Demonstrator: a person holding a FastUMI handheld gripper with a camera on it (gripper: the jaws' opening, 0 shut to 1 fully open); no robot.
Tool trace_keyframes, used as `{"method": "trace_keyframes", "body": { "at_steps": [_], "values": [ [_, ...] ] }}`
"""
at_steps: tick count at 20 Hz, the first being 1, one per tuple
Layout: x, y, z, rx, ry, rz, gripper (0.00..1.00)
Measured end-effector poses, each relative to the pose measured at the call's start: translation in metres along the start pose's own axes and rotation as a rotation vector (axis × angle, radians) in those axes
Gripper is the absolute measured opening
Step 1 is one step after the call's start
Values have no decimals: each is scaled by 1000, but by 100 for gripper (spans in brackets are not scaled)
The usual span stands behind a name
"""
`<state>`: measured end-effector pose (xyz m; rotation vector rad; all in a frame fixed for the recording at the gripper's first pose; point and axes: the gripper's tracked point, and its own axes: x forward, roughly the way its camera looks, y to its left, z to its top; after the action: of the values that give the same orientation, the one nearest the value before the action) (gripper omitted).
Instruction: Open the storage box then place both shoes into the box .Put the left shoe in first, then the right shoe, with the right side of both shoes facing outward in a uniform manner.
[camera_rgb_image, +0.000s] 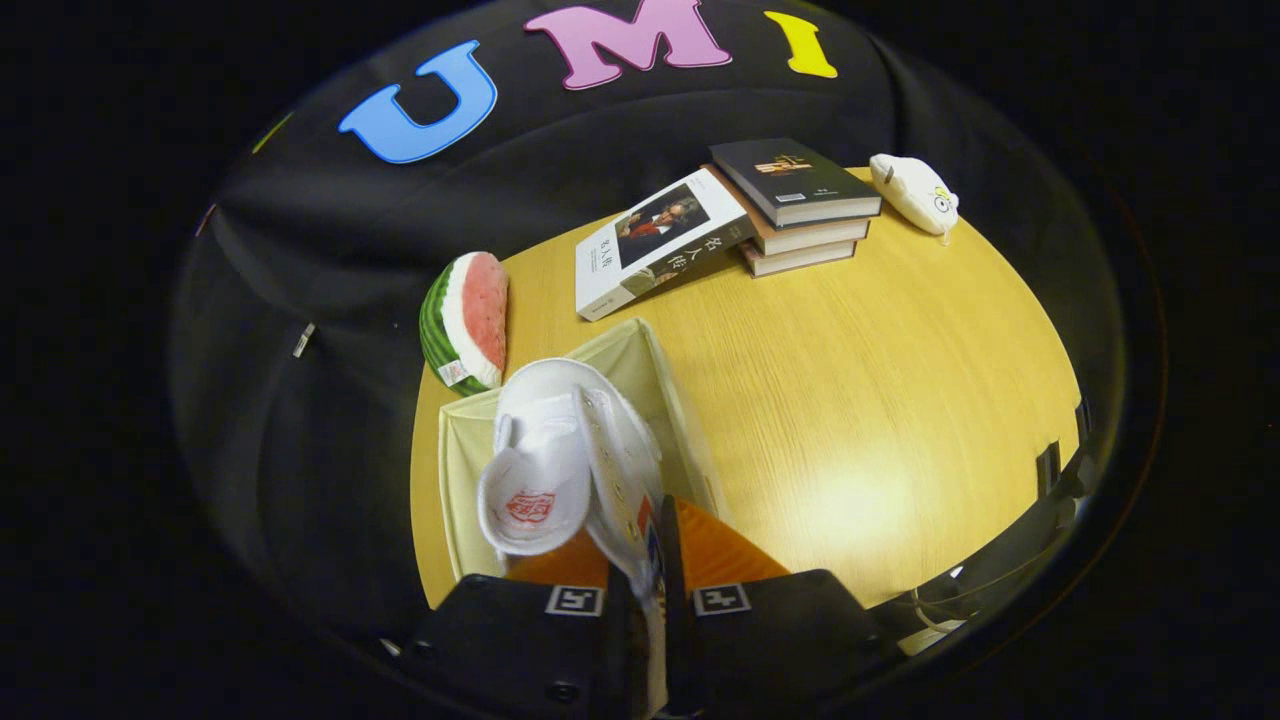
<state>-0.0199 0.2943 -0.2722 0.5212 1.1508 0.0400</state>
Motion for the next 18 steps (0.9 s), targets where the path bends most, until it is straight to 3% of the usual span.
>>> {"method": "trace_keyframes", "body": {
  "at_steps": [3,5,14,18],
  "values": [
    [-9,12,10,-20,-60,53,85],
    [-14,15,17,-69,-91,62,98],
    [-33,-8,39,-128,-192,62,99],
    [-49,-38,63,-151,-296,51,99]
  ]
}}
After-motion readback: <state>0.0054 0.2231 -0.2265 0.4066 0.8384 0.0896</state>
